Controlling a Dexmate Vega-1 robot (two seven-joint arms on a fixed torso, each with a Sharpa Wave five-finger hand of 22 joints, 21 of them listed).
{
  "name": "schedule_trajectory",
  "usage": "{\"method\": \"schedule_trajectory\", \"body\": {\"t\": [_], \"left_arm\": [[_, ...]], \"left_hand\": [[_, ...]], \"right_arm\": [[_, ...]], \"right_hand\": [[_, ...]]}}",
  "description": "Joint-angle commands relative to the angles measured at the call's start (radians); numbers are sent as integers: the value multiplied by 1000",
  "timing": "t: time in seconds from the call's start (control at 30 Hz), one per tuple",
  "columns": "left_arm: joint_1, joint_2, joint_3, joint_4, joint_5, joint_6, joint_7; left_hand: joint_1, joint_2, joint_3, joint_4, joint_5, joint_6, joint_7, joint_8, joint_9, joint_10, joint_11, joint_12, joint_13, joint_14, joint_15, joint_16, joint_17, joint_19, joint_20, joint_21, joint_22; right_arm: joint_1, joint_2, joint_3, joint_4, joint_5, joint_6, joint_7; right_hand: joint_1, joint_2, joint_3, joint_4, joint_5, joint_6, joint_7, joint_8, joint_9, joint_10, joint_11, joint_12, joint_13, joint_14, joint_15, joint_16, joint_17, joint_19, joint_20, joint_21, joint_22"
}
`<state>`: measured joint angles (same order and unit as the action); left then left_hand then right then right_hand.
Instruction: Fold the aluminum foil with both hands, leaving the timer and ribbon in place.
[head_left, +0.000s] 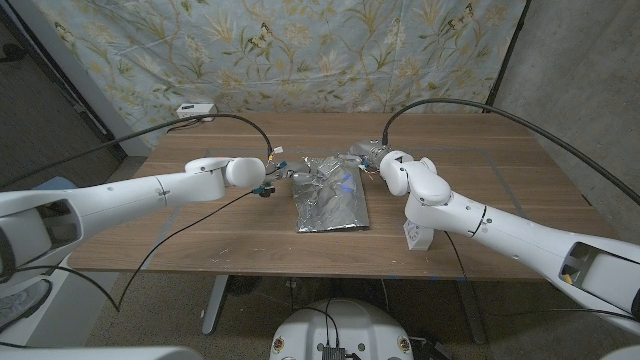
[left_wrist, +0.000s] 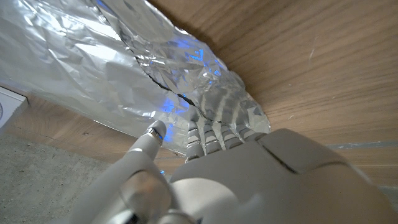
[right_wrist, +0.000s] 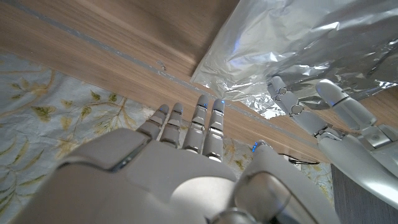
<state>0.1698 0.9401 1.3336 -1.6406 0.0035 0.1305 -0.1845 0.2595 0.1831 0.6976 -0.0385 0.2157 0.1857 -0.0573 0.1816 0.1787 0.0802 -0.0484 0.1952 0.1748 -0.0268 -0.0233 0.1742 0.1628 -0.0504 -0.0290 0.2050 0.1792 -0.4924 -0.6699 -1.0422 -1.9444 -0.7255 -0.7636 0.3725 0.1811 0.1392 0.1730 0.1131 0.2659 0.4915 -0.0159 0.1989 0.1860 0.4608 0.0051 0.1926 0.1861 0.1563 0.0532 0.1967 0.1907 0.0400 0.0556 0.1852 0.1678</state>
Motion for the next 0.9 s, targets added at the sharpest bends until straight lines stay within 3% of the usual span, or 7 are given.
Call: {"method": "schedule_trajectory", "body": {"t": [0.03, 0.53, 0.9], "left_arm": [[3, -8, -5, 9, -3, 3, 6], [2, -14, -5, 15, -1, 0, -1], [6, -5, -8, -1, -5, 15, 3]], "left_hand": [[13, 1, -3, 3, 1, 2, 1, 3, 4, 4, 1, 1, 5, 5, 2, 2, 2, 3, 1, 4, 2], [15, 1, -4, 3, 2, 2, 1, 2, 4, 4, 2, 1, 5, 5, 3, 2, 2, 3, 1, 3, 2], [16, 1, -6, 3, 2, 2, 2, 2, 4, 3, 2, 1, 5, 5, 3, 2, 2, 3, 2, 3, 2]], "right_arm": [[-13, 4, -23, -51, -23, -91, 30], [-21, 13, -58, -46, -34, -126, 31], [0, 54, -86, 3, -38, -141, 41]], "right_hand": [[21, 10, 13, -5, -4, 27, 7, 14, 0, 24, 7, 10, 1, 0, -17, 5, -2, 4, 6, 5, 2], [41, 11, 32, -21, -7, 62, 11, 20, 0, 56, 6, 13, 1, 13, -23, 8, -5, 10, 8, 6, 2], [51, 11, 42, -30, -10, 66, 13, 18, -1, 54, 0, 8, 1, 22, -18, 10, -6, 20, 4, 9, 2]]}}
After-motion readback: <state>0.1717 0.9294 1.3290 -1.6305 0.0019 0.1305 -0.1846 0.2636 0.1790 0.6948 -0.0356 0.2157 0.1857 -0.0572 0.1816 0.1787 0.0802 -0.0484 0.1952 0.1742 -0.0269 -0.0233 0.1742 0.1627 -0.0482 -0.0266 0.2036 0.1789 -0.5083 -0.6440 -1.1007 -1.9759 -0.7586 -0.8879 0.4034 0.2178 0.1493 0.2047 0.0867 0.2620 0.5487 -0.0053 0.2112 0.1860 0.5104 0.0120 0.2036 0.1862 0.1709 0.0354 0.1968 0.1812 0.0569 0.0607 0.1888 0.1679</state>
